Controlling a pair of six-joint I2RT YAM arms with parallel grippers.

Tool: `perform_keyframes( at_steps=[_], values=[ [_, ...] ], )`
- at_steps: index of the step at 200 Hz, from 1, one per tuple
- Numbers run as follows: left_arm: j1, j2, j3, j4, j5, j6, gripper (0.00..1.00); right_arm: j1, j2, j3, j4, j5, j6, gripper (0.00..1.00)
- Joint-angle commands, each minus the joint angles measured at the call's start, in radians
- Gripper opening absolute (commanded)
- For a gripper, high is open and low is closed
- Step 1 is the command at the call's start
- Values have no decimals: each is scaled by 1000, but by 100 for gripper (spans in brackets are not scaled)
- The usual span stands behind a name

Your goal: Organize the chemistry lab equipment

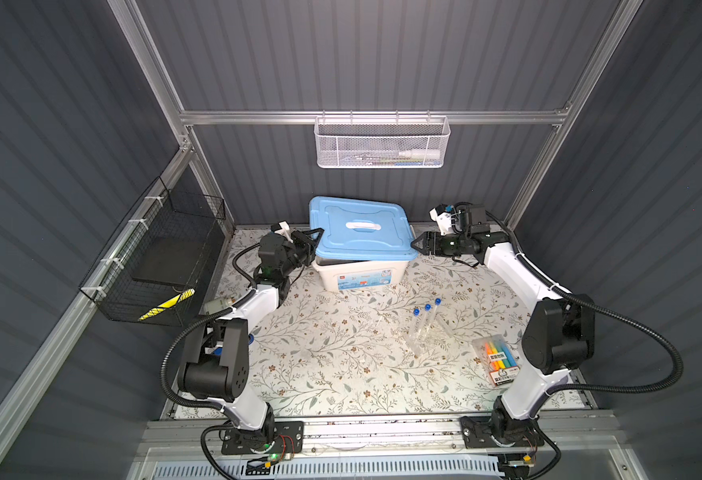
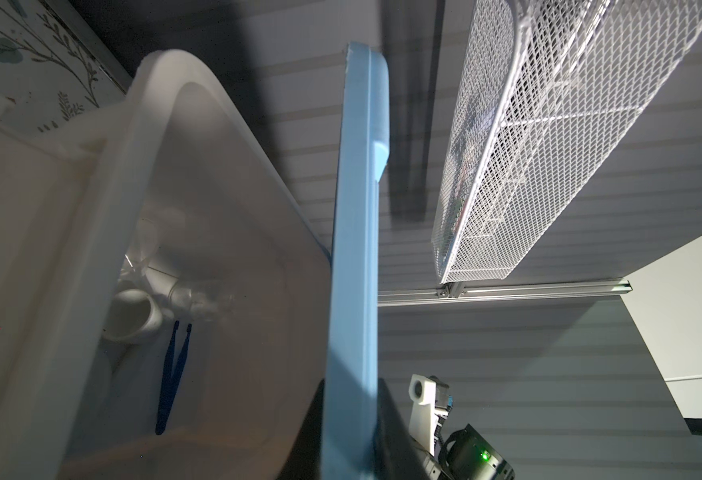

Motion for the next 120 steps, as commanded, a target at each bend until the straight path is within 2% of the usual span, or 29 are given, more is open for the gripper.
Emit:
perform_keyframes(
  at_steps=[1,62,120],
  values=[
    [4,-34,-20,8,-55,63,18,-3,6,15,0,-60,61,69],
    [4,-38,-23,-25,-56,79,19,-2,49,22,20,-104,119,65],
    [4,-70,-2,-187,-73,159,28,0,75,24,51,-130,160,60]
  ],
)
